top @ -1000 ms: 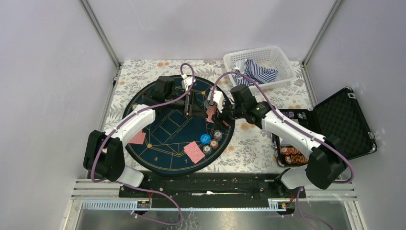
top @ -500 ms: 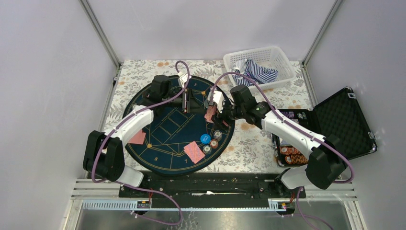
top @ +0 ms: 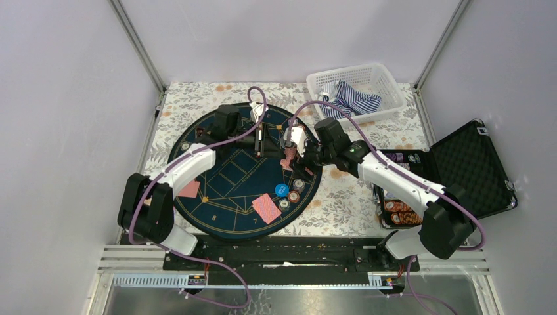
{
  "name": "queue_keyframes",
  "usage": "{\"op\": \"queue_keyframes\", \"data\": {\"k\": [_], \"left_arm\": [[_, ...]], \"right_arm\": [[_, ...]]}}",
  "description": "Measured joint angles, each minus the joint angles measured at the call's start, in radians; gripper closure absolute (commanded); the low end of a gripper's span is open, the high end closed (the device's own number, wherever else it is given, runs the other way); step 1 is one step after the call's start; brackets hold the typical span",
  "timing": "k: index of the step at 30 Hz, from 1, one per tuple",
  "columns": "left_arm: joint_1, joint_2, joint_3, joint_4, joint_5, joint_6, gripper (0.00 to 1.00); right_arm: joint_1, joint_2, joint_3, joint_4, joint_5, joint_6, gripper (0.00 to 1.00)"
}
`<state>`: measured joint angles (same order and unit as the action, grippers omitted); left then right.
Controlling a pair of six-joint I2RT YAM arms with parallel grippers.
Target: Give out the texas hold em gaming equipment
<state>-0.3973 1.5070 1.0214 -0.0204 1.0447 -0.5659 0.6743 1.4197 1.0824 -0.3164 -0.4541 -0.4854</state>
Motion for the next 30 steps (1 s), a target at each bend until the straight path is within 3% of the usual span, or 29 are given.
{"op": "queue_keyframes", "data": {"k": [11,16,20,24,30], "left_arm": [[0.033,-0.015,0.000,0.002,-0.001,-0.010,0.81],[0.037,-0.041,-0.001,0.002,-0.010,-0.007,0.57],[0.037,-0.051,-0.001,0.015,-0.009,-0.010,0.54],[0.024,-0.051,-0.001,0.015,-0.010,-0.011,0.57],[-0.011,-0.048,-0.001,0.008,-0.013,-0.003,0.72]], "right_arm": [[0.000,0.000,-0.002,-0.001,0.008,-0.005,1.00],[0.000,0.000,-0.002,0.000,0.007,-0.005,1.00],[0.000,0.000,-0.002,0.002,0.008,-0.005,1.00],[0.000,0.000,-0.002,0.008,0.010,-0.005,1.00],[0.000,0.000,-0.002,0.013,0.016,-0.005,1.00]]}}
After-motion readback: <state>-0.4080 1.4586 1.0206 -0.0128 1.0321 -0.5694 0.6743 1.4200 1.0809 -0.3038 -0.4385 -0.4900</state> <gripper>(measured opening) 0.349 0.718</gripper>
